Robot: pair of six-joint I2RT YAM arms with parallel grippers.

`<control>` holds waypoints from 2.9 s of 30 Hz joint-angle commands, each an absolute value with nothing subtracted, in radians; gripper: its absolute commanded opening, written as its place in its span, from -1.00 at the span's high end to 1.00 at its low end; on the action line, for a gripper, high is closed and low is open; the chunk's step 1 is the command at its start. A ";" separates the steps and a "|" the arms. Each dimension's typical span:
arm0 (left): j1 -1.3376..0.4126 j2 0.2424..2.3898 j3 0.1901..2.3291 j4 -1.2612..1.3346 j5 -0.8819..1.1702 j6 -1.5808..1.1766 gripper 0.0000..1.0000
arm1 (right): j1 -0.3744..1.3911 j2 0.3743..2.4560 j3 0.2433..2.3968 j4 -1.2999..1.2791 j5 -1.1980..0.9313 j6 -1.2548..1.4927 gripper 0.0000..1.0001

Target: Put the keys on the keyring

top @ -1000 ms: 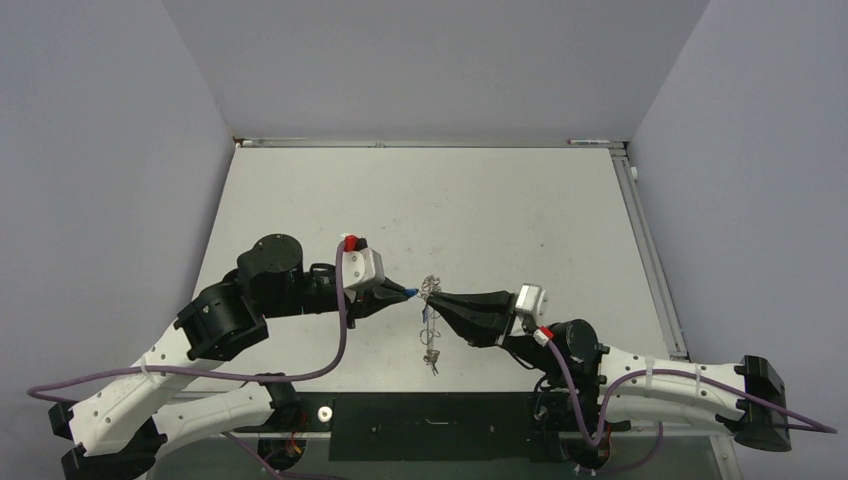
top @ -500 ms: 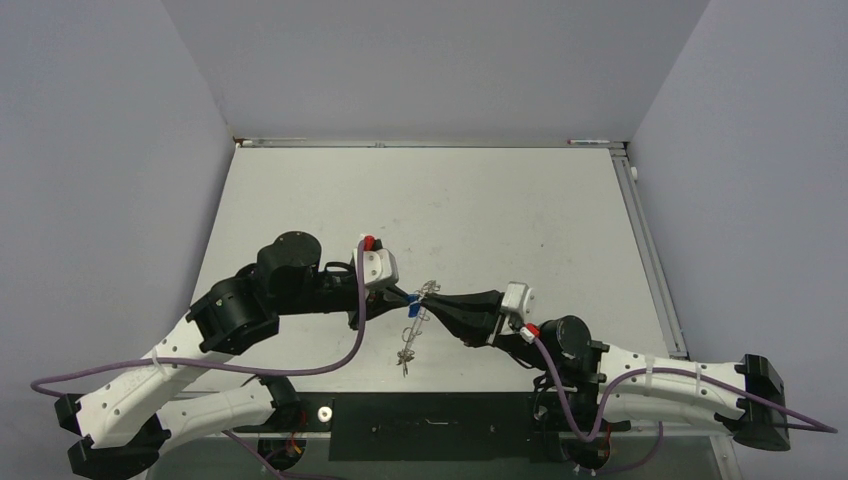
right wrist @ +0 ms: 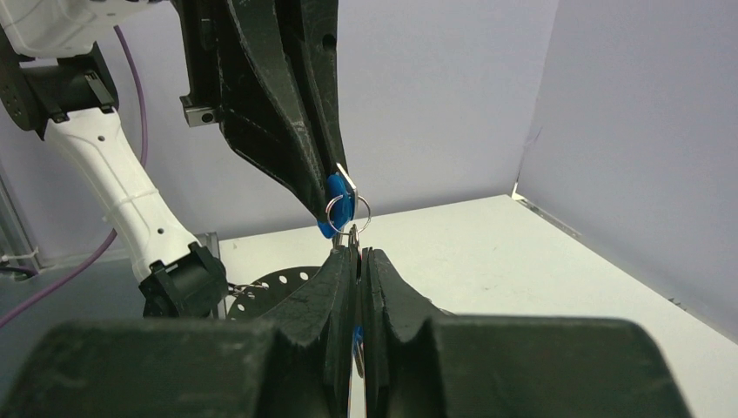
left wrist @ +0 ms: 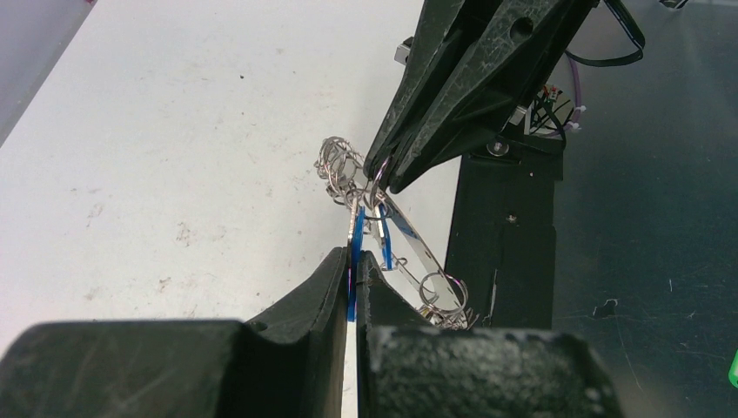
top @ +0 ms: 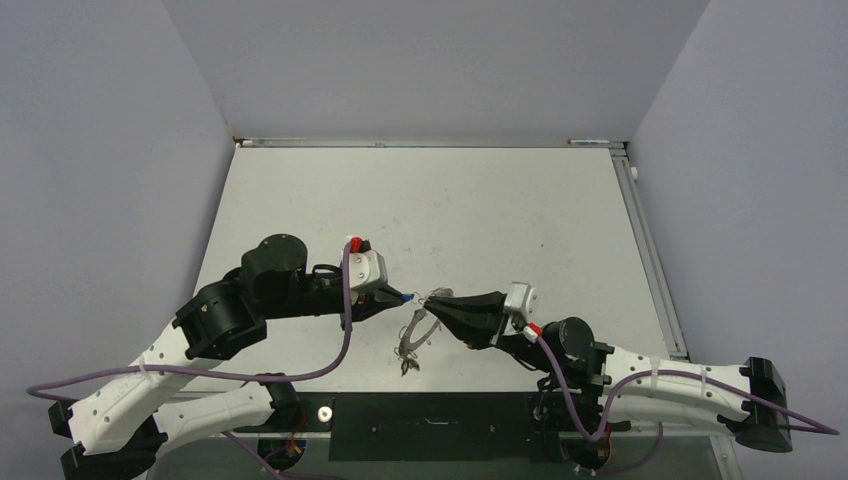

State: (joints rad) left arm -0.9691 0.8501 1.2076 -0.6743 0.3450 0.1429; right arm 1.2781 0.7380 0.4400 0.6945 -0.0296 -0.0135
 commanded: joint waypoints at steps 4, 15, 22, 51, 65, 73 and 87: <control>-0.968 0.858 1.256 -0.658 0.354 0.148 1.00 | 1.285 0.767 0.522 0.659 -0.036 -0.007 0.90; -0.973 0.907 1.287 -0.672 0.187 0.165 1.00 | 1.285 0.785 0.651 0.351 0.229 0.104 0.04; -0.971 0.981 1.309 -0.646 -0.069 0.178 1.00 | 1.285 0.657 0.666 0.121 0.536 0.281 -0.28; -0.804 1.656 1.894 -0.801 -0.171 0.012 1.00 | 1.285 0.315 0.709 -0.405 0.905 0.642 -0.15; -0.698 1.472 1.090 -0.628 -0.003 -0.094 1.00 | 1.285 0.397 0.695 -0.402 0.914 0.648 -0.15; -0.698 1.470 1.079 -0.680 -0.103 -0.115 1.00 | 1.284 0.409 0.693 -0.409 0.910 0.659 -0.15; -0.668 1.438 1.082 -0.765 -0.613 -0.207 -0.92 | 1.285 0.481 0.704 -0.431 0.939 0.693 -0.57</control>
State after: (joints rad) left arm -0.6907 1.5013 1.0515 -0.7673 -0.4496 -0.1593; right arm 1.2781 0.4141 0.6865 -0.4213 0.9047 0.6743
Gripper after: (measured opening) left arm 0.953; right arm 0.770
